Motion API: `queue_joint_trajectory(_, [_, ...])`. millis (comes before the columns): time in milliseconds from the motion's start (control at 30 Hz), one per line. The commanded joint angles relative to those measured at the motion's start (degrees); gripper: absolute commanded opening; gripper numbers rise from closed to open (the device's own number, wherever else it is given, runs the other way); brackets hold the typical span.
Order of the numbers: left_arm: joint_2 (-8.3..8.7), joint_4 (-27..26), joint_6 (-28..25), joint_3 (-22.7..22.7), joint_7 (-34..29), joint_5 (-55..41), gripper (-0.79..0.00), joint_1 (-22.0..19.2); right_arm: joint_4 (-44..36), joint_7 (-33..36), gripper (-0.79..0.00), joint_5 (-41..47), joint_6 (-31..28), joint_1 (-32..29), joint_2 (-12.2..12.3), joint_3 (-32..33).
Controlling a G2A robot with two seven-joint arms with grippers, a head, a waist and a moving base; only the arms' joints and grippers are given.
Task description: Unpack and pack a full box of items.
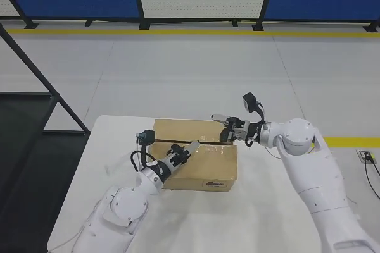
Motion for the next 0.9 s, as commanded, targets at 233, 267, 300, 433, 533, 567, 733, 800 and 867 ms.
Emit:
queue_joint_trajectory(233, [-0.63, 2.0, 0.3, 1.6, -0.3, 1.5, 0.000, -1.6, -7.7, -1.1, 0.000, -0.2, 2.0, -4.6, 1.2, 1.2])
queue_joint_trajectory(267, [-0.69, 2.1, 0.2, 1.6, -0.3, 1.5, 0.000, -1.7, -8.0, -1.5, 0.000, -0.6, 2.4, -4.8, 1.2, 1.0])
queue_joint_trajectory(300, [-0.74, 2.1, 0.2, 1.7, -0.3, 1.4, 0.000, -1.7, -8.2, -1.9, 0.000, -0.8, 2.7, -4.9, 1.3, 0.9])
queue_joint_trajectory(433, [-0.85, 2.1, 0.0, 1.2, -0.5, 1.2, 0.000, -1.7, -8.6, -4.1, 0.000, 0.2, 2.3, -5.2, 1.4, 1.4])
queue_joint_trajectory(533, [-0.91, 2.6, 0.1, 1.1, -0.9, 1.7, 0.000, -1.9, -9.5, -4.9, 0.000, 2.1, 0.4, -5.7, 1.6, 2.2])
queue_joint_trajectory(567, [-0.95, 2.8, 0.1, 1.1, -0.9, 1.7, 0.000, -1.9, -9.8, -5.1, 0.000, 2.3, 0.4, -5.8, 1.7, 2.3])
queue_joint_trajectory(733, [-1.17, 2.9, 0.1, 1.1, -1.0, 1.5, 0.000, -2.1, -10.5, -4.4, 0.000, 2.5, 1.3, -5.8, 1.8, 1.6])
queue_joint_trajectory(800, [-1.24, 2.9, 0.0, 1.0, -1.0, 1.4, 0.000, -2.1, -10.0, -3.9, 0.000, 2.2, 2.0, -5.6, 1.9, 1.0])
queue_joint_trajectory(867, [-1.31, 2.8, -0.1, 0.8, -1.0, 1.2, 0.000, -2.1, -9.3, -3.1, 0.000, 2.0, 2.7, -5.2, 1.9, 0.2])
